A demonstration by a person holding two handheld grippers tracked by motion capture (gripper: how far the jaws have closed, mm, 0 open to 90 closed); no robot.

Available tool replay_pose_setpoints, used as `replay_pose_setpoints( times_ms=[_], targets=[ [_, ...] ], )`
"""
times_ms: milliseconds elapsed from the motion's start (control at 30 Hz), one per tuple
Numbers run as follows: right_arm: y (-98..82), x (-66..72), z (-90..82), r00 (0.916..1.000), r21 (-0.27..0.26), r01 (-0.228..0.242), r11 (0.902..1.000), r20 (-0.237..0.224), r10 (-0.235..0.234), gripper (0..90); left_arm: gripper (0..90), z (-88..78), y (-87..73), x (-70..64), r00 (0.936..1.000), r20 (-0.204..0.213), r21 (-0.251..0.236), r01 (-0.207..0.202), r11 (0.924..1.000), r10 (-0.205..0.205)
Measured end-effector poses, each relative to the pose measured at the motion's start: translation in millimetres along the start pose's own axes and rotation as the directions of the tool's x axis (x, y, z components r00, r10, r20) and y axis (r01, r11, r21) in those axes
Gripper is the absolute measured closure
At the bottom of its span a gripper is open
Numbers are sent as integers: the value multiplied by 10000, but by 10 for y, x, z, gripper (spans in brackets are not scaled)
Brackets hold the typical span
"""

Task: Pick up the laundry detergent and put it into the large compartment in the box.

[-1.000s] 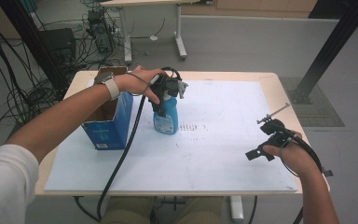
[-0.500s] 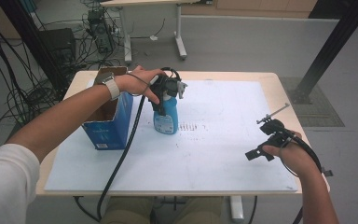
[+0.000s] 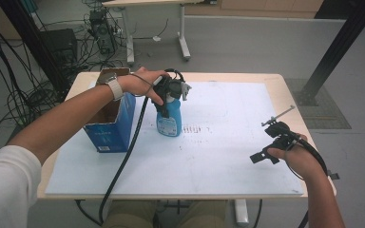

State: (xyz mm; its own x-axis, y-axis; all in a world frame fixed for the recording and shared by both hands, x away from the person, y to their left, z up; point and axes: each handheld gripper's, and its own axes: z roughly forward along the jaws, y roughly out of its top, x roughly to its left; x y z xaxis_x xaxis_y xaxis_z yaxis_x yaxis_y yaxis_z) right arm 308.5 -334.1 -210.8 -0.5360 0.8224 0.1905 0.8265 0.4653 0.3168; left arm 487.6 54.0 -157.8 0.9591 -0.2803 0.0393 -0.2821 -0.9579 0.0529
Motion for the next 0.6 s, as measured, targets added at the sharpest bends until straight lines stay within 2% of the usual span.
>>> replay_pose_setpoints(
  times_ms=[600],
  targets=[
    [-11, -1, -5, 10000, -1, -20, 10000, 15, 20, 82, 395, -3, 35, -12, 9999, 22, 106, -122, 9999, 122]
  ],
)
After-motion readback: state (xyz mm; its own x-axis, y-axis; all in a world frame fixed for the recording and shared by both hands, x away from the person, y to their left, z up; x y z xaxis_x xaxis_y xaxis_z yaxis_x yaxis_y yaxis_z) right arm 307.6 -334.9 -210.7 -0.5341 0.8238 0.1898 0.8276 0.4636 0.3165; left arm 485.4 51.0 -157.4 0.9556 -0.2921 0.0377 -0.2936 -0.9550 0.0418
